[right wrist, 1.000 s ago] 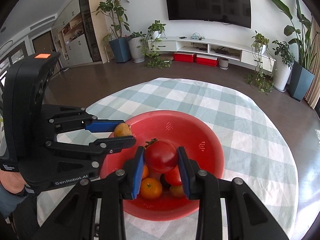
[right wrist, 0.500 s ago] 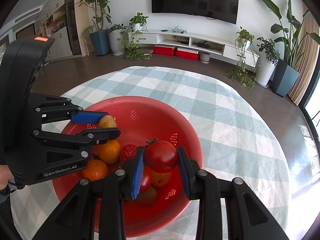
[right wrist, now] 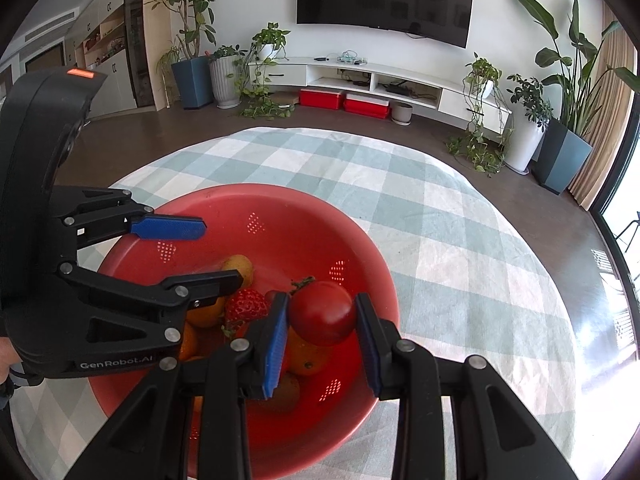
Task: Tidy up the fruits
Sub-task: 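Carry the tomato and kiwi over the red bowl and lower them inside, then open both tools to release the tomato and kiwi, withdraw from the bowl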
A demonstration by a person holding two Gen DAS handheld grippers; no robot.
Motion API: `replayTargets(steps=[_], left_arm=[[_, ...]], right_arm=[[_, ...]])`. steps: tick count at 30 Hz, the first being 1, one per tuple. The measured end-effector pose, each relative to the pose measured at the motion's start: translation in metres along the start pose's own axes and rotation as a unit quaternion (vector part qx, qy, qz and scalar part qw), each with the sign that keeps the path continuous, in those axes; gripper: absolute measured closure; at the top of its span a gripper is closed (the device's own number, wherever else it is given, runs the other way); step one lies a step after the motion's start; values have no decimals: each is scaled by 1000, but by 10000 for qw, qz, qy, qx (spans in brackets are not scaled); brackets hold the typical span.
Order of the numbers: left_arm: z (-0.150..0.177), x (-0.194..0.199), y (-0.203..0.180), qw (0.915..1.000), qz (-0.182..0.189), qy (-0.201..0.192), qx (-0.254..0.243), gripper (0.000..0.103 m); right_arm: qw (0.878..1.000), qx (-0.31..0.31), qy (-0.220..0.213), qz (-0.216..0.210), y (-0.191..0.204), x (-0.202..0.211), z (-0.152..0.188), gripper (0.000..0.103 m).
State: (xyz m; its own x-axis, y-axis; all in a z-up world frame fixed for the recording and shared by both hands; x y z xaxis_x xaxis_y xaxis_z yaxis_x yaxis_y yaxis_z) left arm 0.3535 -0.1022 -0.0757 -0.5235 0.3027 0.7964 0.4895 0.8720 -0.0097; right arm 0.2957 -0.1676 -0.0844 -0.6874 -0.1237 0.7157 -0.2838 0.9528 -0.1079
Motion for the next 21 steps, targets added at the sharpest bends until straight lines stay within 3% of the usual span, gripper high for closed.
replayTargets(steps=[4, 10, 15, 17, 21], left_arm=[[3, 7, -1, 10000, 30, -46, 23, 47], [7, 31, 2, 9996, -49, -247, 101, 44], [17, 71, 1, 9979, -139, -608, 146, 24], [30, 91, -1, 9965, -133, -795, 214, 10], [67, 120, -9, 9952, -133, -912, 341, 7]], right_arm=[[10000, -4, -24, -24, 0, 1, -1, 64], [9999, 3, -154, 5, 3, 11, -1, 48], [9996, -18, -267, 43, 4, 25, 3, 38], [9994, -84, -344, -13, 5, 34, 5, 33], [9986, -179, -468, -162, 12, 55, 5, 26]])
Point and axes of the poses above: each gripper's, at about its wrist camera, not at the fingertips, and x roughly against the way its jaws point, y to its left, z to its underside, the point moved 2 cm from there along -x, roughly the way its jaws point, and after that the axes turned 5 degrees about x, right-handed, at the moved point
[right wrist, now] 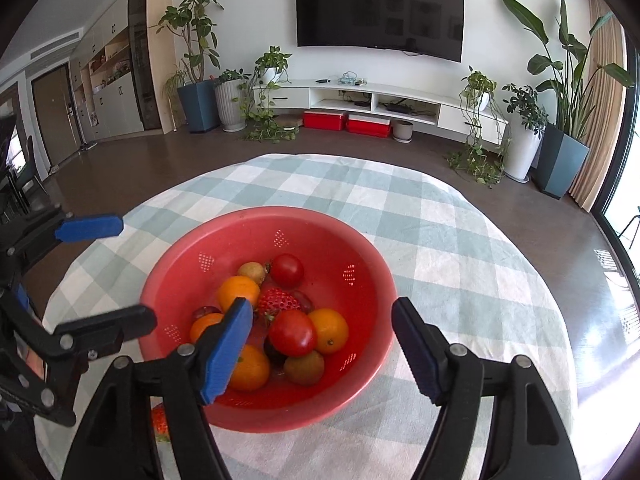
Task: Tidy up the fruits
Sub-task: 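Open both tools to release the tomato and kiwi, withdraw from the bowl, then grasp the dark plum with the left tool while the right tool approaches the strawberry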
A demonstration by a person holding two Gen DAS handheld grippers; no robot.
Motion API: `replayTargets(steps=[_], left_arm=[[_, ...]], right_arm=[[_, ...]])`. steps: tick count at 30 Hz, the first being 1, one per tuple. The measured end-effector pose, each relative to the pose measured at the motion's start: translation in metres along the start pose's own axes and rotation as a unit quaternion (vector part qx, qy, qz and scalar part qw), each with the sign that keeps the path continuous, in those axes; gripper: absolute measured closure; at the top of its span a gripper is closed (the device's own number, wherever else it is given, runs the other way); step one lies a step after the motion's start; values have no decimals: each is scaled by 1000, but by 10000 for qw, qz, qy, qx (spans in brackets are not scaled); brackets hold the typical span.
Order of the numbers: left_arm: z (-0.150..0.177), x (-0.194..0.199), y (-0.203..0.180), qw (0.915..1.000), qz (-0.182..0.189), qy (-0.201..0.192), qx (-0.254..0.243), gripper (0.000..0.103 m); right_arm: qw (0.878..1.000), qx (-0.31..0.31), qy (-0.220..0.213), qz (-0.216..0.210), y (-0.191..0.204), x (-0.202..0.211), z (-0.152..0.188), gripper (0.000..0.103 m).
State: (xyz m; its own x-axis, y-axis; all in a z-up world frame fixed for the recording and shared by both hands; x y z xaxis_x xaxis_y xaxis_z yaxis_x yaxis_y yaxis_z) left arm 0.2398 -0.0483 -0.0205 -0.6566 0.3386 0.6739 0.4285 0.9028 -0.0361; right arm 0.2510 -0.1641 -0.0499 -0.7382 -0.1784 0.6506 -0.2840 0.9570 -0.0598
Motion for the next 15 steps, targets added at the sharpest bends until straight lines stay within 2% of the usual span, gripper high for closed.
replayTargets(steps=[7, 15], left_arm=[[65, 25, -29, 9994, 114, 329, 10, 7], [112, 9, -49, 9963, 219, 831, -56, 7]], right_arm=[[9999, 48, -79, -75, 24, 45, 18, 22], [9988, -452, 113, -115, 30, 79, 66, 22]])
Point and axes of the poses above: each gripper's, at about its wrist camera, not at the fingertips, and x roughly against the way its jaws point, y to its left, z to its underside, the point moved 2 cm from there along -x, roughly the way its jaws point, and after that the axes turned 5 degrees about x, right-handed, at the moved point
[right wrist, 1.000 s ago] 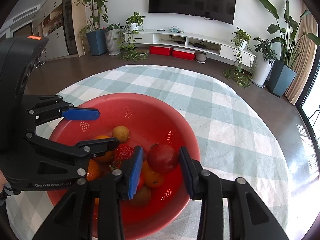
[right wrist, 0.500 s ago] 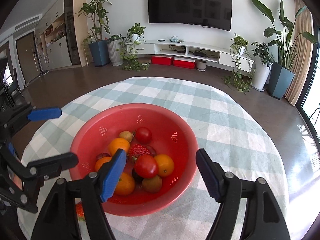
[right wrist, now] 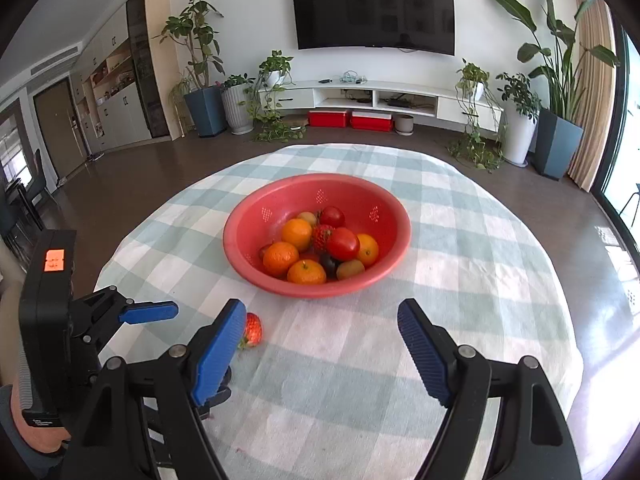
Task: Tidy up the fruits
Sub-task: 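Grasp the dark plum with the left tool while the right tool approaches the strawberry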
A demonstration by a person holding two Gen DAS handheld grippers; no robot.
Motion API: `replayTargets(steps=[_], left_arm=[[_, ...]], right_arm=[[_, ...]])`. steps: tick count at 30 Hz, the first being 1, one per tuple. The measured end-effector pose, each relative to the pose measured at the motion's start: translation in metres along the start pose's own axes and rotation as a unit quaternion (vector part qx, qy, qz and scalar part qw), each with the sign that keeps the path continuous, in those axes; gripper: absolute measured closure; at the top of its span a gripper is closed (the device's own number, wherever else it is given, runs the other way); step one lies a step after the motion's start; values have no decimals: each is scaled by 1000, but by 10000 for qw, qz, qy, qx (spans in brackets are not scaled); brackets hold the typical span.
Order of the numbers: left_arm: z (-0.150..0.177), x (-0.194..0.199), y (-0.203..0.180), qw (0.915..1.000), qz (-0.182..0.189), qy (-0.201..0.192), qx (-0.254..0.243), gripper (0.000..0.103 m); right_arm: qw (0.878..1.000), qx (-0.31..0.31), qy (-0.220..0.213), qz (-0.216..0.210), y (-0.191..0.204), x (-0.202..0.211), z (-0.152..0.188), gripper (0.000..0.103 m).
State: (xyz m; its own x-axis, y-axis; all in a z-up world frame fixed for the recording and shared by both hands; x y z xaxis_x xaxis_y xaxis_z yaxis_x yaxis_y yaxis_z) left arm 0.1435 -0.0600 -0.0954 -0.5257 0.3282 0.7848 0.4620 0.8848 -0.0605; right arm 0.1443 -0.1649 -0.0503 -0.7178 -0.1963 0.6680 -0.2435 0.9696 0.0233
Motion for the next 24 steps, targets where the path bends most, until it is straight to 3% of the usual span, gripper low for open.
replayTargets(steps=[7, 16, 20, 24], left_arm=[[4, -13, 4, 9998, 38, 187, -40, 39], [8, -20, -3, 9994, 64, 264, -217, 40], [8, -19, -5, 9992, 241, 224, -230, 59], [7, -19, -3, 9991, 327, 208, -162, 61]], right_arm=[[9989, -416, 190, 83, -11, 6, 28, 27], [9989, -369, 282, 38, -6, 2, 34, 30], [9988, -381, 310, 31, -5, 0, 34, 33], [9988, -360, 330, 25, -2, -1, 33, 33]])
Point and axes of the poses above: each gripper's, at about its wrist camera, not at the fingertips, and x roughly against the way its jaws point, y to its left, z to its underside, the point moved 2 cm from there along -x, roughly the way its jaws point, and after that the axes turned 5 degrees about x, right-handed, at the moved point
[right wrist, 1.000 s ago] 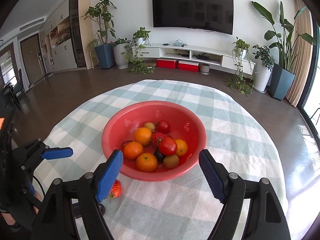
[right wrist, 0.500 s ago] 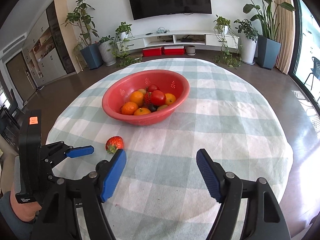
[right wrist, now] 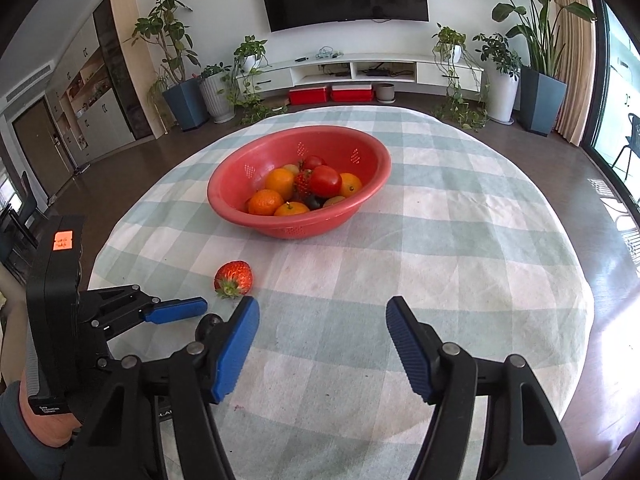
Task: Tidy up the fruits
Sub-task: 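Grasp the dark plum with the left tool while the right tool approaches the strawberry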
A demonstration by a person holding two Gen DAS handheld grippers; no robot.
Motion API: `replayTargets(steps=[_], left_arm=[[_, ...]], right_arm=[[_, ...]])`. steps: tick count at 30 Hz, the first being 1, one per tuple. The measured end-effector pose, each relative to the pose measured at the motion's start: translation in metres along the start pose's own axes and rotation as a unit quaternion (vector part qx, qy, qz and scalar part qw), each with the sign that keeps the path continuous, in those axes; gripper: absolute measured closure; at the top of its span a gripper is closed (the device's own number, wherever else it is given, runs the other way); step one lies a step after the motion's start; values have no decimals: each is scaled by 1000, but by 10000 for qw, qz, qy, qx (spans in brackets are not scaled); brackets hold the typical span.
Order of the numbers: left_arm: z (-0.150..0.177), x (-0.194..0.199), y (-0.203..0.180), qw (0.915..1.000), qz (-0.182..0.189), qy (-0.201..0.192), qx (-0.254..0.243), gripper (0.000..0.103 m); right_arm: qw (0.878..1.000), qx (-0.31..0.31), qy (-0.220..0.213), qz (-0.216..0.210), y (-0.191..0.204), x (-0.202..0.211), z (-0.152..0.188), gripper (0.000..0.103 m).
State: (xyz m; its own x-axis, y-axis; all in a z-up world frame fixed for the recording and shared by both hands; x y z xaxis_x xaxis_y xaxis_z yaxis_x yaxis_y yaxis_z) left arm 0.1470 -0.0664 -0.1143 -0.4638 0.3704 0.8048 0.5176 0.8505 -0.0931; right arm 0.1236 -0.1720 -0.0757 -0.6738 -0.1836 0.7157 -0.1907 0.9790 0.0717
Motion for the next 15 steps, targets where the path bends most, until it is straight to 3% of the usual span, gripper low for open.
replayTargets(steps=[2, 15], left_arm=[[-1, 2, 2, 9999, 91, -29, 69, 66], [4, 8, 7, 9993, 316, -74, 209, 70]], right_arm=[[10000, 8, -2, 3, 1, 0, -1, 33], [10000, 51, 21, 16, 6, -2, -2, 34]])
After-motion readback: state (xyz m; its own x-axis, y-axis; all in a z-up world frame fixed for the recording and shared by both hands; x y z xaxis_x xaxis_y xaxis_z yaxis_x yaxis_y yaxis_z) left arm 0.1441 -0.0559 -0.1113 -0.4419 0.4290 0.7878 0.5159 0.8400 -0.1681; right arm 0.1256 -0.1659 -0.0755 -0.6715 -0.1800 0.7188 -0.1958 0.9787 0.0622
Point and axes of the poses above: each gripper's, at about its wrist camera, not at the fingertips, and x roughly against the way its jaws point, y to its left, z to its underside, the point moved 2 cm from there along -x, roughly the way its jaws point, and after that the axes turned 5 degrees about x, right-handed, at the moved point
